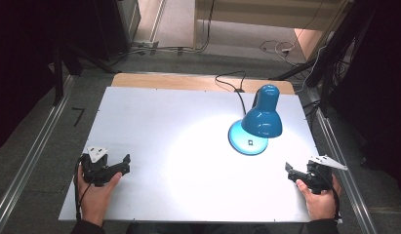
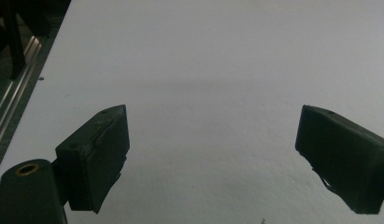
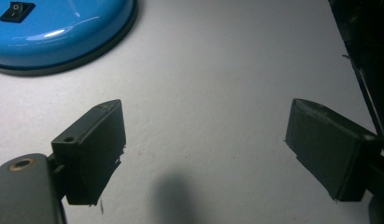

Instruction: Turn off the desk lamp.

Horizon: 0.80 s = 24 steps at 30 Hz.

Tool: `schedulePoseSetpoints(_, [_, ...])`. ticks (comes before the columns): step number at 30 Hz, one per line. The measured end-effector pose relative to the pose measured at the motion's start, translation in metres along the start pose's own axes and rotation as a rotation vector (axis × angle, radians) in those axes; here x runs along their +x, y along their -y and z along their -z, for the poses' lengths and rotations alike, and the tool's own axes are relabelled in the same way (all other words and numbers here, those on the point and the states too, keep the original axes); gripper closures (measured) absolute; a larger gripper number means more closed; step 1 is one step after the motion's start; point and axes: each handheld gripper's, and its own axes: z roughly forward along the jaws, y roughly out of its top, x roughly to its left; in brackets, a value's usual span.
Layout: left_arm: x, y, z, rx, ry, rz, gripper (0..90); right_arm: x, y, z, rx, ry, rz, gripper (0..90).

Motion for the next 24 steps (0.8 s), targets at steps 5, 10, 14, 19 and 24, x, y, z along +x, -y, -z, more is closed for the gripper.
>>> schedulePoseSetpoints(5, [0.000, 0.000, 0.001, -0.006, -0.004, -0.006, 10.9, 0.003, -0.002, 0.003, 0.002, -0.032, -0.011, 11.6])
schedulePoseSetpoints(10, [0.001, -0.001, 0.004, -0.017, -0.008, 0.000, 10.9, 0.009, -0.007, 0.006, -0.015, -0.048, -0.003, 13.0])
schedulePoseSetpoints(14, [0.001, -0.001, 0.005, -0.020, -0.004, 0.001, 10.9, 0.016, -0.009, 0.006, -0.017, -0.062, 0.014, 13.2])
schedulePoseSetpoints(19, [0.004, 0.000, 0.005, -0.021, -0.003, 0.013, 10.9, 0.020, -0.011, 0.005, -0.024, -0.091, 0.007, 15.9])
schedulePoseSetpoints(24, [0.005, 0.000, 0.006, -0.024, -0.008, 0.017, 10.9, 0.024, -0.014, 0.006, -0.049, -0.094, 0.010, 19.7])
